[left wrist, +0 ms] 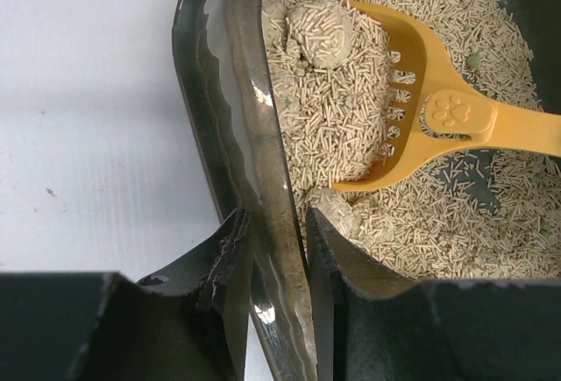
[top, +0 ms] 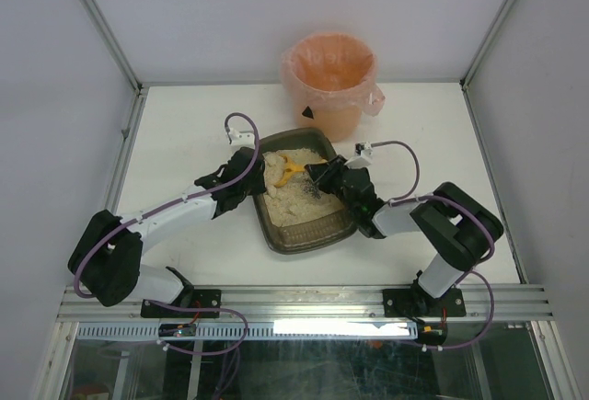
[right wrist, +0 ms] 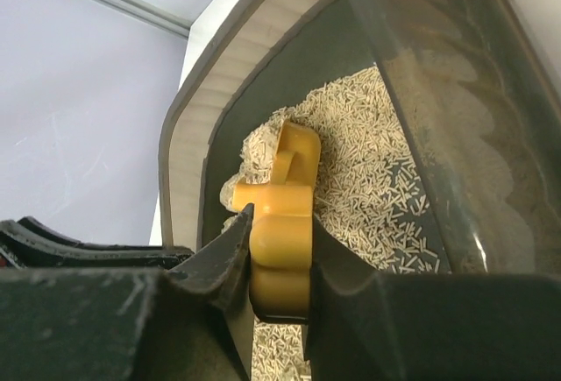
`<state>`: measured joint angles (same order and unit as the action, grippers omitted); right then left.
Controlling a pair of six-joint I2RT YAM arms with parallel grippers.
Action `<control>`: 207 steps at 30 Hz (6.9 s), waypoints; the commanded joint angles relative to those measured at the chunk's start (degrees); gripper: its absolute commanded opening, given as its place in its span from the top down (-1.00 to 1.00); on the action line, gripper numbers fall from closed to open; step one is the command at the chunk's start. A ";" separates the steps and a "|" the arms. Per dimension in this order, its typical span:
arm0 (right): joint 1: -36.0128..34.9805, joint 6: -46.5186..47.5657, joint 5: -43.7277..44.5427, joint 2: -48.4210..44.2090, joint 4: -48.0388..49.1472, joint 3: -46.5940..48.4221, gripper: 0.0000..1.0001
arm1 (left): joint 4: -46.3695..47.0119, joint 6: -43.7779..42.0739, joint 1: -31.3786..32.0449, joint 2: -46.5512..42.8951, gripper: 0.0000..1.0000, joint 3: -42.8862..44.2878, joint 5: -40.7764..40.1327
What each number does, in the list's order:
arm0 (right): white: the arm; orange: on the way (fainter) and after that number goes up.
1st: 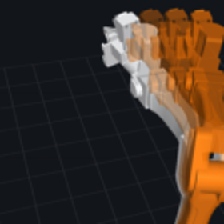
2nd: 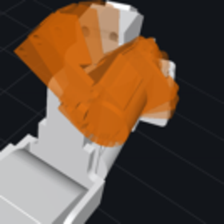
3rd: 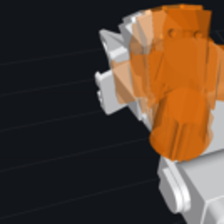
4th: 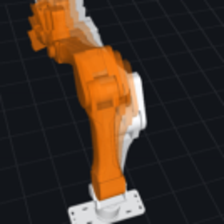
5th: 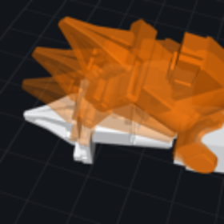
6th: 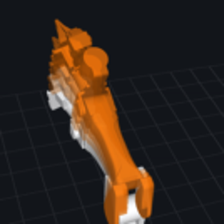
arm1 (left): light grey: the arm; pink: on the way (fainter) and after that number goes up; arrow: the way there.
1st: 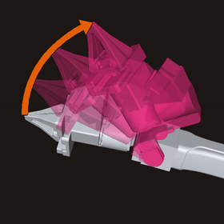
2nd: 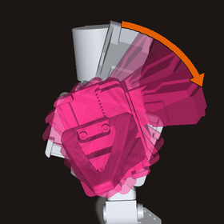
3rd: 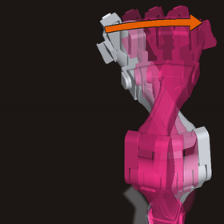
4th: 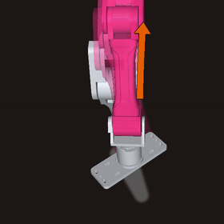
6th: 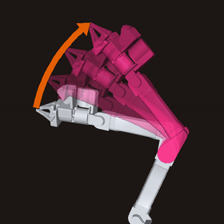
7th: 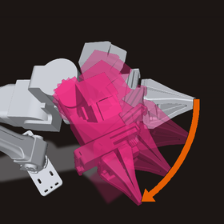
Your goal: Clean the litter box
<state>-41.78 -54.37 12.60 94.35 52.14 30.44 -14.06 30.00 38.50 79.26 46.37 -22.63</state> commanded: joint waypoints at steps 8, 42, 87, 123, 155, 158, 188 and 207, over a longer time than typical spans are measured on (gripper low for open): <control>-2.19 -0.67 -3.34 -1.09 8.90 -5.92 1.00 | 0.15 0.12 0.17 -2.05 0.46 0.19 2.33; 3.29 -9.71 -3.47 -1.88 23.18 -12.10 1.00 | -3.78 0.41 -0.91 -8.34 0.09 1.81 -0.13; 6.04 -12.30 -4.33 -10.22 21.67 -15.36 1.00 | -4.74 0.19 -1.46 -11.24 0.07 1.82 -0.31; 7.87 -12.86 -4.90 -23.13 16.22 -19.92 1.00 | -4.75 0.16 -1.41 -9.94 0.07 2.60 0.28; 12.48 -23.38 -6.32 -47.64 13.63 -32.27 1.00 | -4.74 0.12 -1.42 -11.92 0.07 3.71 0.48; 12.94 -23.43 -7.92 -48.53 9.78 -31.04 1.00 | -4.75 0.14 -1.46 -12.08 0.07 3.67 0.48; 18.99 -25.73 -15.95 -49.84 5.49 -29.33 1.00 | -4.34 0.14 -1.41 -10.67 0.08 4.20 1.12; 21.40 -27.99 -18.73 -50.78 5.88 -30.04 1.00 | -4.13 0.30 -1.41 -10.71 0.08 3.91 0.82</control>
<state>-19.70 -81.45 -5.41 45.58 53.93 0.84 -20.56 30.13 37.74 69.04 48.16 -22.04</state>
